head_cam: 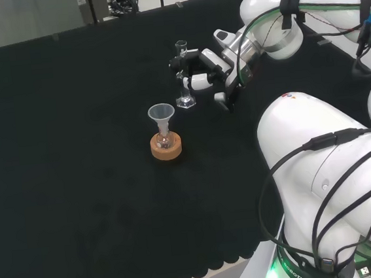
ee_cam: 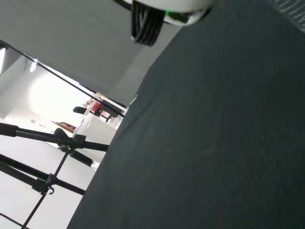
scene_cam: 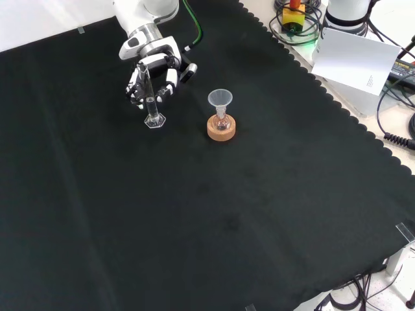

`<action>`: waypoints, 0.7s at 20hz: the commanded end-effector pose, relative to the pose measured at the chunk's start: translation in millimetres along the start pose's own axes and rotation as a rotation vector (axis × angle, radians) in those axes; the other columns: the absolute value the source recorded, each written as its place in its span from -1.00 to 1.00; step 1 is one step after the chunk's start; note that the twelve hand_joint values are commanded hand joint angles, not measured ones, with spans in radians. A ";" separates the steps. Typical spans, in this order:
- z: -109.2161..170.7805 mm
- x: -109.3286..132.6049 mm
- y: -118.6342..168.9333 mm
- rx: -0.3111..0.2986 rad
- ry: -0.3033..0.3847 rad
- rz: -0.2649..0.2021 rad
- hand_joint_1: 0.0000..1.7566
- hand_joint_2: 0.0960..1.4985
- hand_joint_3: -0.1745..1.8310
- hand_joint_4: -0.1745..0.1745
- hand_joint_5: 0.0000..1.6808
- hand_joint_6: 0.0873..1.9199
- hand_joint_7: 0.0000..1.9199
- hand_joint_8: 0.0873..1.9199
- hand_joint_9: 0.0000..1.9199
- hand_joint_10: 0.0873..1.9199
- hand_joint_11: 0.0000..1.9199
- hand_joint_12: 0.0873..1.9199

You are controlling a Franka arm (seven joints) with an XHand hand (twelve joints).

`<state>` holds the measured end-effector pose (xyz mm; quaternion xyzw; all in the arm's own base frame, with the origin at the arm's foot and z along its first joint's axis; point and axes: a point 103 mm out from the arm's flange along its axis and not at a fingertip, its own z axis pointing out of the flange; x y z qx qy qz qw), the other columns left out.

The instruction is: Pick up the graduated cylinder.

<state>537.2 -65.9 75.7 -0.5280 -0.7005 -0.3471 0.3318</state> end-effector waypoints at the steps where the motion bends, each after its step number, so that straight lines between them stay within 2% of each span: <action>1: 0.9 0.1 0.2 -0.011 -0.008 0.015 0.39 -0.01 -0.15 0.25 -0.02 -0.41 -0.16 -0.46 0.07 -0.68 -0.15 0.11; 4: 2.8 0.9 0.4 -0.021 -0.020 0.020 0.45 0.06 -0.16 0.19 0.07 -0.38 -0.03 -0.45 0.17 -0.71 0.08 -0.05; 6: 3.2 1.8 0.5 -0.022 -0.026 0.020 0.51 0.26 -0.48 0.06 0.11 -0.38 -0.04 -0.05 0.22 -0.74 0.20 -0.15; 8: 2.9 3.7 0.8 -0.020 -0.039 0.019 0.53 0.41 -0.70 0.03 0.14 -0.37 -0.05 0.11 0.26 -0.77 0.24 -0.21; 10: 1.7 7.0 1.1 -0.009 -0.082 0.018 0.46 0.48 -0.79 -0.65 0.08 -0.04 -0.05 0.14 0.29 -0.79 0.26 -0.23; 11: 0.0 8.8 1.3 -0.003 -0.102 0.019 0.44 0.49 -0.81 -0.82 0.07 0.04 -0.05 0.14 0.30 -0.79 0.27 -0.24; 14: -6.6 14.7 1.6 0.025 -0.161 0.015 0.43 0.50 -0.83 -0.99 0.08 0.10 -0.03 0.11 0.33 -0.80 0.27 -0.25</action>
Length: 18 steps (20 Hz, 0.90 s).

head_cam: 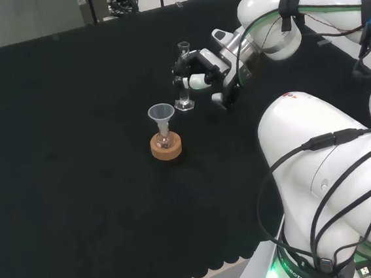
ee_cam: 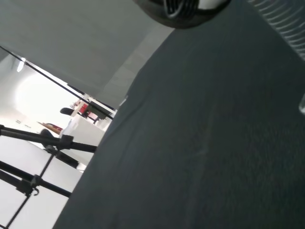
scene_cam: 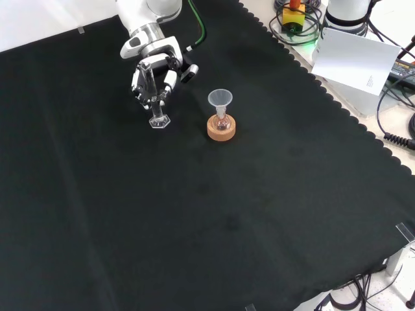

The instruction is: Pick up the graduated cylinder.

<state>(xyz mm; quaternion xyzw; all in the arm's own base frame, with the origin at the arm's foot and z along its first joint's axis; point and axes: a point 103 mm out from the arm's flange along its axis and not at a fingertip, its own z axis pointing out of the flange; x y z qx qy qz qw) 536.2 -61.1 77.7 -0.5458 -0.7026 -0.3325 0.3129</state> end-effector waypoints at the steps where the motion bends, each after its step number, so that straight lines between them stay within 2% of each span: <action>1: -13.5 11.3 1.0 0.042 -0.122 -0.007 0.43 0.49 -0.83 -1.00 0.08 0.10 -0.02 0.10 0.34 -0.81 0.27 -0.25; 6: -30.7 18.8 -0.9 0.081 -0.201 -0.005 0.43 0.49 -0.83 -1.00 0.09 0.09 -0.01 0.09 0.35 -0.81 0.27 -0.25; 18: -56.4 37.8 -23.4 0.148 -0.320 0.018 0.43 0.48 -0.83 -1.00 0.10 0.08 0.00 0.07 0.38 -0.82 0.26 -0.26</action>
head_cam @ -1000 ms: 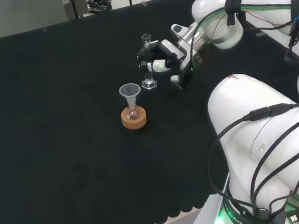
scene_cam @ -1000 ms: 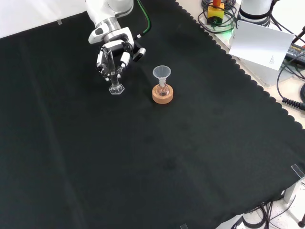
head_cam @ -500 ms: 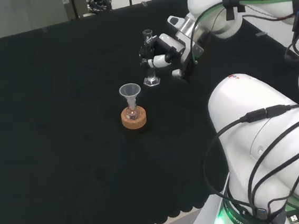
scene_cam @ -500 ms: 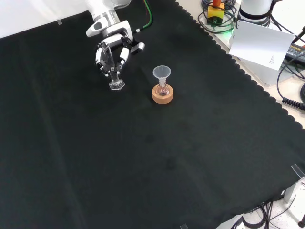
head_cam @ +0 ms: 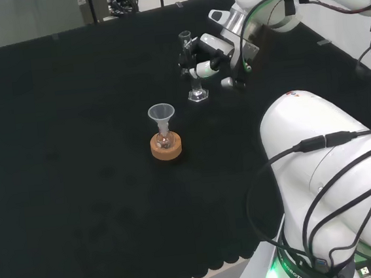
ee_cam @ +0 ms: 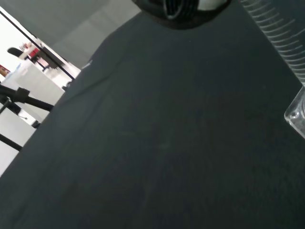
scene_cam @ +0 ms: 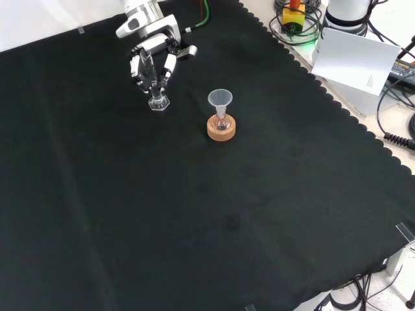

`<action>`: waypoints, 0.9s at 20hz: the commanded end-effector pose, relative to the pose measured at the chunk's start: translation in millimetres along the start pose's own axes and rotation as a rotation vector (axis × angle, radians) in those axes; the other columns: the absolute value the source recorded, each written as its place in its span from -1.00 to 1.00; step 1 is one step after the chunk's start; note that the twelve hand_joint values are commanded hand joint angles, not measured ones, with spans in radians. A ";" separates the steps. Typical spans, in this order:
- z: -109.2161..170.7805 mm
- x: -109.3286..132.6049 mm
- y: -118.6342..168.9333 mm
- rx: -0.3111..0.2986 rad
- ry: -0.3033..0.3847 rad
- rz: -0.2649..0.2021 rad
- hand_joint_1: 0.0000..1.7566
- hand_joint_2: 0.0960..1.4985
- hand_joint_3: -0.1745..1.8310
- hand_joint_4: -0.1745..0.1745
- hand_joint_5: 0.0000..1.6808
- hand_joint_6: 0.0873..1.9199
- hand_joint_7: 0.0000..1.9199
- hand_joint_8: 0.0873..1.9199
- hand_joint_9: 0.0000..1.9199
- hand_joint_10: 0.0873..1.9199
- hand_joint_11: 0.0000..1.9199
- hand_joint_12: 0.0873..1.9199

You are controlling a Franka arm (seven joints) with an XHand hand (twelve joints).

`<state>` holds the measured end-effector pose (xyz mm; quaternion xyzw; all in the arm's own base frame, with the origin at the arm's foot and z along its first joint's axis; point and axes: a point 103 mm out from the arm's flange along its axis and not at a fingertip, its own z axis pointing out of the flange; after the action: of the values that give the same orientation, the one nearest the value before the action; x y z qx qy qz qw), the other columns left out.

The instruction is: Pick up the graduated cylinder.

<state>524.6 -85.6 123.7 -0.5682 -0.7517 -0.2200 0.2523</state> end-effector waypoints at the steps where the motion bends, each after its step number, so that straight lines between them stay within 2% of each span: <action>1: -14.5 10.8 -17.9 0.038 -0.070 0.009 0.43 0.48 -0.83 -1.00 0.11 0.07 0.00 0.06 0.38 -0.82 0.27 -0.26; 12: -24.5 33.9 -59.2 0.110 -0.161 0.036 0.43 0.47 -0.83 -1.00 0.12 0.05 0.02 0.04 0.40 -0.84 0.27 -0.26; 15: -29.4 40.2 -71.6 0.101 -0.158 0.050 0.43 0.47 -0.83 -1.00 0.12 0.05 0.02 0.04 0.40 -0.84 0.27 -0.26; 18: -31.6 50.5 -87.3 0.119 -0.186 0.050 0.43 0.47 -0.83 -1.00 0.12 0.04 0.02 0.04 0.40 -0.84 0.27 -0.27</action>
<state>463.2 -91.7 162.9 -0.5830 -0.7663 -0.1427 0.2293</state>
